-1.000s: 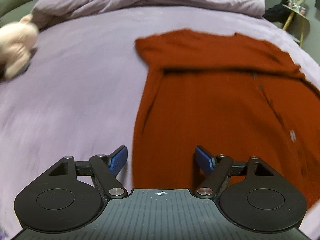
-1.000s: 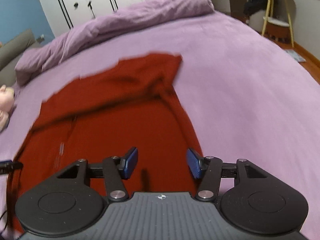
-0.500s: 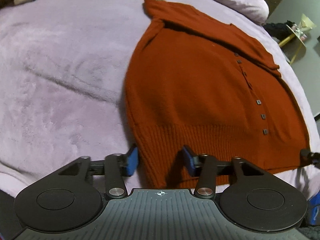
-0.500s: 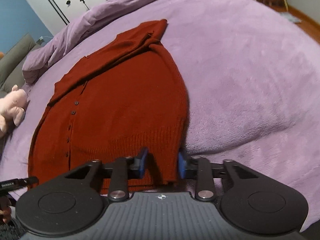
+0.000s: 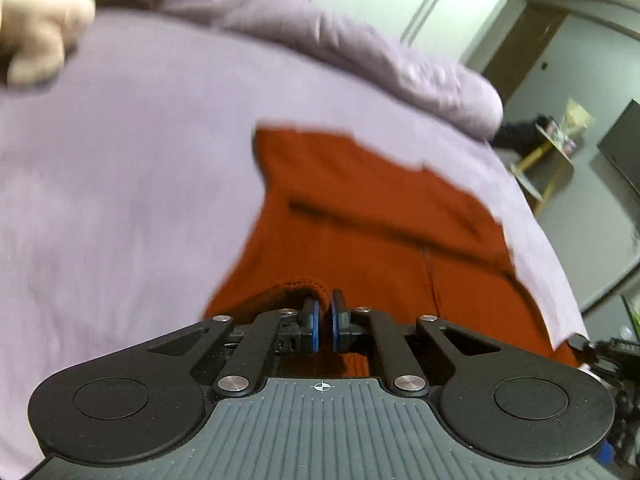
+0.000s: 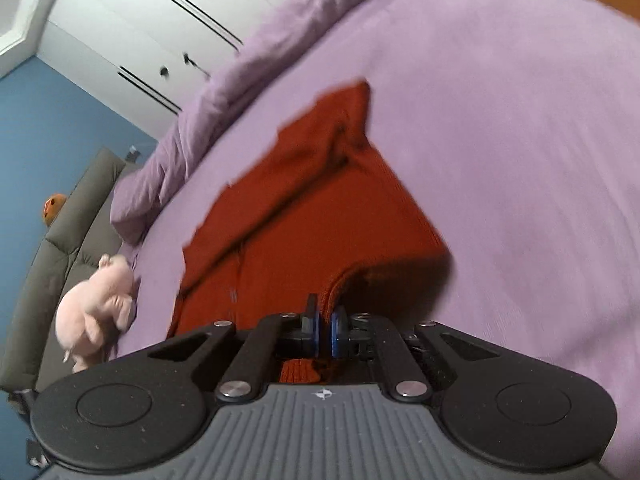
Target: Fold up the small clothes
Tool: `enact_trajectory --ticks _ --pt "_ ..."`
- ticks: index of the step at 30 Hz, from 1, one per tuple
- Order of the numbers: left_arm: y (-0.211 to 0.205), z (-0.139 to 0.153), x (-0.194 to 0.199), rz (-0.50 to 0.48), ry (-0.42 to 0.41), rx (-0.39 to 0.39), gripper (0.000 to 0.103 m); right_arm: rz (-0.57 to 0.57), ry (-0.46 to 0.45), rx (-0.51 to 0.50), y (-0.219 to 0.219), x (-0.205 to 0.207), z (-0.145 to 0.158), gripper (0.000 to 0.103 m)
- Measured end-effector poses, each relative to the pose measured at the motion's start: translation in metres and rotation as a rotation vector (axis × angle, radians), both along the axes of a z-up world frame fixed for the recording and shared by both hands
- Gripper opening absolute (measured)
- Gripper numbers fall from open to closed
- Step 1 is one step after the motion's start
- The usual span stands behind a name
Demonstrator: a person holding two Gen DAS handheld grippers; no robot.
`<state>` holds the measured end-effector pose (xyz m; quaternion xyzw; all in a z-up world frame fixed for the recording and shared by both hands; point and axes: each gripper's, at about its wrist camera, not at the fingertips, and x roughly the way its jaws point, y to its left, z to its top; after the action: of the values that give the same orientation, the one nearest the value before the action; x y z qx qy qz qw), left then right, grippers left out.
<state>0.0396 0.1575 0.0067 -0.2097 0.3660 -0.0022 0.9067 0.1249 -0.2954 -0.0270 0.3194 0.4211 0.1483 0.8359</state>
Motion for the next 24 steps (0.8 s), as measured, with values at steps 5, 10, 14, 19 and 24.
enact_trajectory --ticks 5,10,14,19,24 --pt "-0.019 -0.002 0.052 0.048 -0.033 0.190 0.008 -0.013 -0.124 -0.206 0.036 0.050 0.015 0.004" --pt "-0.030 -0.024 0.073 0.015 -0.003 0.232 0.019 0.060 -0.170 -0.482 0.074 0.080 0.008 0.007" --pt "-0.015 -0.034 0.067 -0.036 -0.024 0.226 0.039 0.056 -0.238 -0.583 0.070 0.070 0.010 0.030" --pt "-0.006 -0.049 0.075 -0.102 0.013 0.255 0.046 0.169 -0.265 -0.642 0.061 0.070 0.001 0.044" --pt "-0.011 -0.051 0.085 -0.155 0.005 0.263 0.056 0.293 -0.259 -0.645 0.074 0.082 -0.006 0.044"
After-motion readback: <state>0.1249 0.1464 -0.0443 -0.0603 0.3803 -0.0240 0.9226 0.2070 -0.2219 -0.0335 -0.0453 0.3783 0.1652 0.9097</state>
